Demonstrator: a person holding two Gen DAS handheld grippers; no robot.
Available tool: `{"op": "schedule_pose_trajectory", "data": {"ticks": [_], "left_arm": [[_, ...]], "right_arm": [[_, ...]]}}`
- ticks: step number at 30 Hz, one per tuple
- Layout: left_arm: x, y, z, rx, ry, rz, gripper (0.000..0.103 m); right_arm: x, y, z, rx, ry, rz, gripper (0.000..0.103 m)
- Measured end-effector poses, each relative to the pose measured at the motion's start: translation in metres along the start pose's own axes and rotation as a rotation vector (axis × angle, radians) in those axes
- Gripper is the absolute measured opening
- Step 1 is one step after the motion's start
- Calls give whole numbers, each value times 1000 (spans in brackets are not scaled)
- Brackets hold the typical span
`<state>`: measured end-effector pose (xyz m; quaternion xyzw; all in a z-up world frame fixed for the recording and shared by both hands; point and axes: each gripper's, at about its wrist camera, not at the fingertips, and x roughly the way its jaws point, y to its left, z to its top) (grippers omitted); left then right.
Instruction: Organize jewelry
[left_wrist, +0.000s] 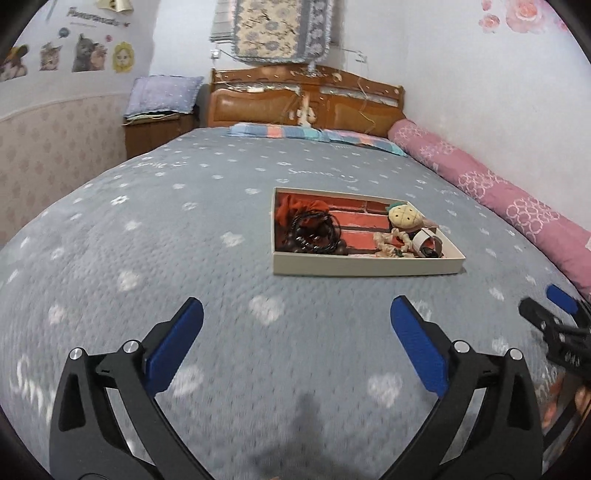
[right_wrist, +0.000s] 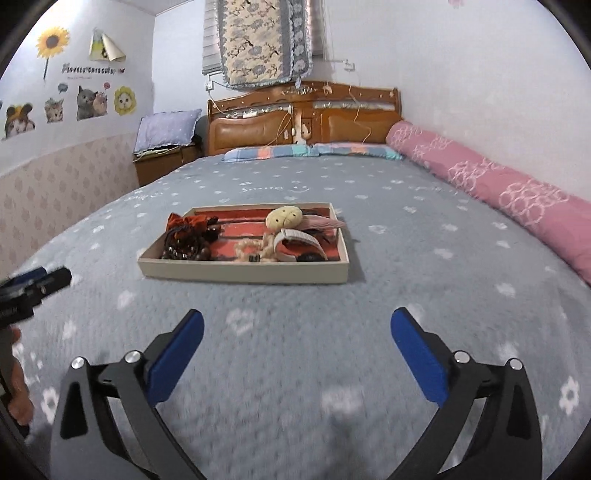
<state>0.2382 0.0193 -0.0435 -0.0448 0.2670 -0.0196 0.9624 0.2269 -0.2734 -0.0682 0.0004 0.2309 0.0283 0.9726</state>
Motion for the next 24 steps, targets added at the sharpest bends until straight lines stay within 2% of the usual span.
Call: {"op": "schedule_pose_trajectory", "data": {"ticks": [6,11,24], "left_arm": [[-25,-6,-25,39,-90,62,98],[-43,-17,-44,80,-165,85,98],[-44,-26,-53,120,-185,117,98]], "right_arm": [[-25,9,-27,-24,-52,2,99],[-33,2,-30,7,-100,3,99],[-32,2,-36,14,-96,-3,99]]}}
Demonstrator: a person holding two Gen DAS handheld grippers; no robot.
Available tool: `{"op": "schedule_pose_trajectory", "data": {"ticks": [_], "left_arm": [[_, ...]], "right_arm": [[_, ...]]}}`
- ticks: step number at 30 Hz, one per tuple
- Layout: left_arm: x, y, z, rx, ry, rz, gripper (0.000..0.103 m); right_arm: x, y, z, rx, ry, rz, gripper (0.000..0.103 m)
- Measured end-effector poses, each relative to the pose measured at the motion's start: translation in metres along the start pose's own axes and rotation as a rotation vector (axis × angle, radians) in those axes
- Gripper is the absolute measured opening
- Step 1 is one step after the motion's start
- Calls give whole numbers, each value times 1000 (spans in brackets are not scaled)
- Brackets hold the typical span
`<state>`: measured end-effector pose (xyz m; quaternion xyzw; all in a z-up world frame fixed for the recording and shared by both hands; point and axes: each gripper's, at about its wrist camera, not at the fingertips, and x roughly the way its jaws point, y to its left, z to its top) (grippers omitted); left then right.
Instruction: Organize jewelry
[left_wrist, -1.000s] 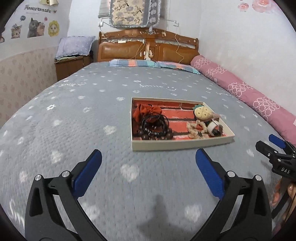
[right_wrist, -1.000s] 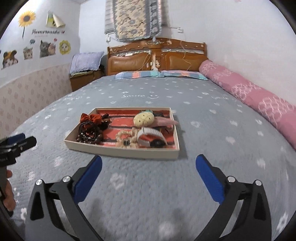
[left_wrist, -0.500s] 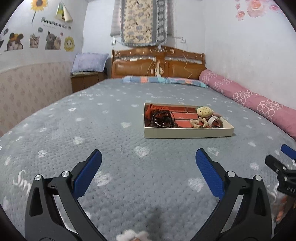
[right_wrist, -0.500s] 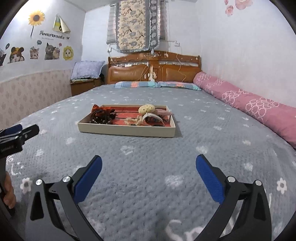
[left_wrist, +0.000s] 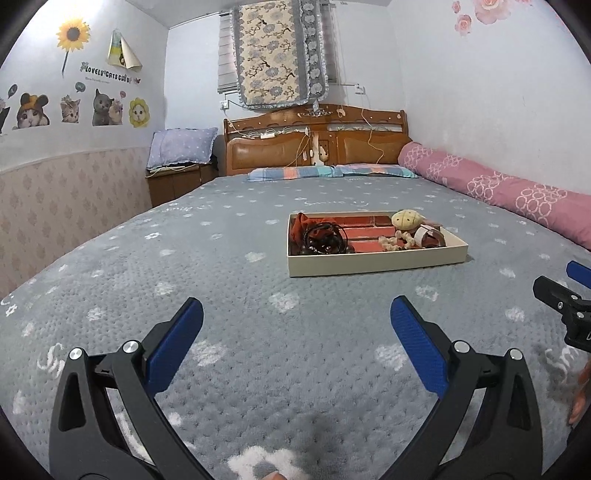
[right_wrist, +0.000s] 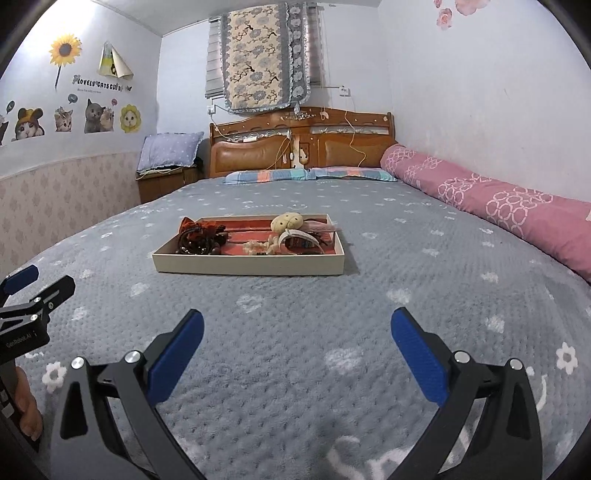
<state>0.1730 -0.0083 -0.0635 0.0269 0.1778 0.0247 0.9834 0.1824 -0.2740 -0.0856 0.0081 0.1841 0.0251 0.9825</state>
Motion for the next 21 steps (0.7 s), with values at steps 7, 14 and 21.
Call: {"op": "schedule_pose_trajectory", "data": {"ticks": [7,14,21], "left_arm": [[1,2,0,-7,4,-3,98],[3,3,0,-16,10,-8,98],[2,4,0,-16,8,-9,98]], "right_arm": [[-1,0,-2,-4,-4,-2,99],[0,0,-3,-19,-5,-6,99],[0,3,-3,-18,-2,-6,99]]}}
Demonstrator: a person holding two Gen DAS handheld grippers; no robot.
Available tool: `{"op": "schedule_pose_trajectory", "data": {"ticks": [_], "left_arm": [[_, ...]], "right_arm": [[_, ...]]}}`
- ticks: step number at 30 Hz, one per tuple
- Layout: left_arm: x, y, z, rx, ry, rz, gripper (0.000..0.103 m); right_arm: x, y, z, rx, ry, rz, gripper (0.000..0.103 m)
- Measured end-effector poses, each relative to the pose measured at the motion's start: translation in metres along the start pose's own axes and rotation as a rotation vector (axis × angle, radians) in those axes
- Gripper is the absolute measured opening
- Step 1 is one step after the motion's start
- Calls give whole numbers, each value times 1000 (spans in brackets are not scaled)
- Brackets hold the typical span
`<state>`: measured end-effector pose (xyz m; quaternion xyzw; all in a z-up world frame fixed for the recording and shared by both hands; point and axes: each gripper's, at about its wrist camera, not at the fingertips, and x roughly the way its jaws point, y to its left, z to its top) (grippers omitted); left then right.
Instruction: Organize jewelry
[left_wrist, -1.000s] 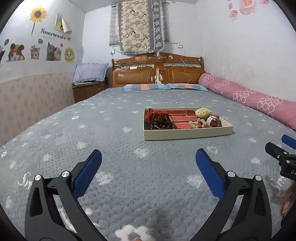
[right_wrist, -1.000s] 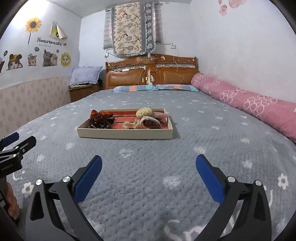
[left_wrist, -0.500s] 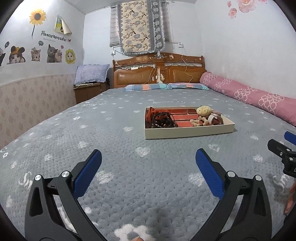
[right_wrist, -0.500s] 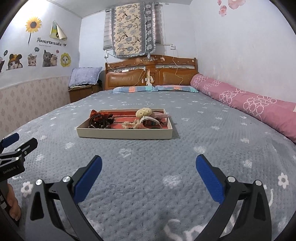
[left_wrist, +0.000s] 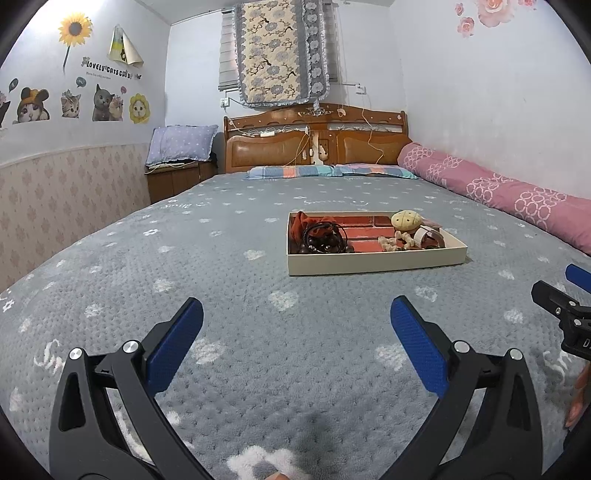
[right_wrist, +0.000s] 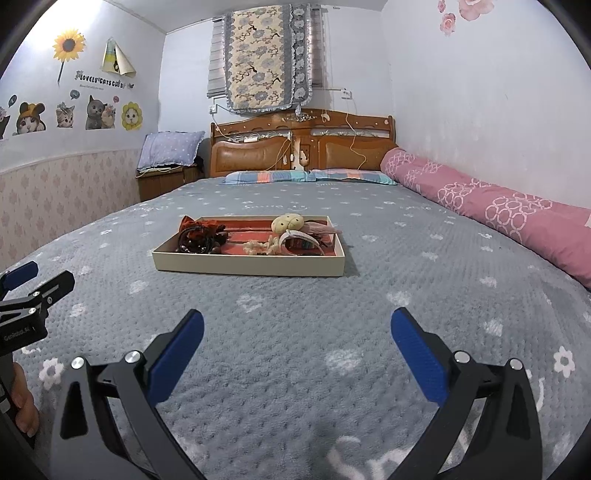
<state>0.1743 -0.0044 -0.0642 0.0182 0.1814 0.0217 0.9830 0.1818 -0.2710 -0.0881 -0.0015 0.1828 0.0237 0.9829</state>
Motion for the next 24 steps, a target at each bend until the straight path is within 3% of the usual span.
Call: {"op": "schedule_pose_trajectory", "data": {"ticks": [24], "left_arm": [[0,-3,1,11,-7,9,98]], "right_arm": [[1,1,0,-3,1,-1,99]]}}
